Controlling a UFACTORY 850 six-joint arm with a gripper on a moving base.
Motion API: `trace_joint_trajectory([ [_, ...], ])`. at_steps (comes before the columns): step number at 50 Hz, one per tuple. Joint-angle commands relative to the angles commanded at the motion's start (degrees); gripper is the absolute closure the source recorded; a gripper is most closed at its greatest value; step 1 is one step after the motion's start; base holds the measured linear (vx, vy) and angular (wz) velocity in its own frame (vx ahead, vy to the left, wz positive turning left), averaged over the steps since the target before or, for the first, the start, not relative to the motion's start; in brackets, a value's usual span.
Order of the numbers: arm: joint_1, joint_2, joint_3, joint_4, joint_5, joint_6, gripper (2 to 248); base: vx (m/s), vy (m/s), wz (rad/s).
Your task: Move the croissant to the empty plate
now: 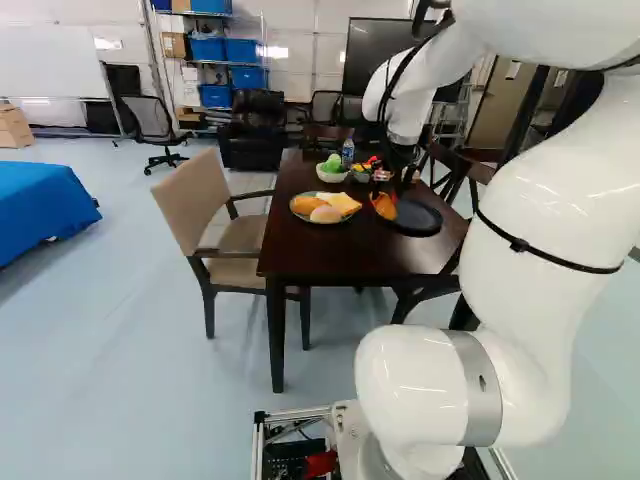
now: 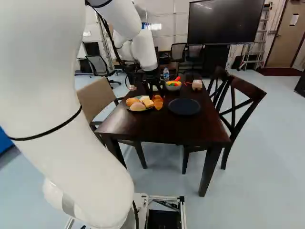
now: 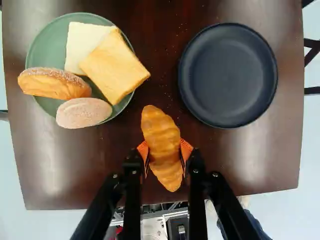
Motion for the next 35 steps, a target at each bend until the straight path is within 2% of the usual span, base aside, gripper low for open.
trace_joint_trajectory([
  [35,-3.7,-9.3,-10.6,0.0,-4.8,0.0,158,0.000,0.000,0.000],
])
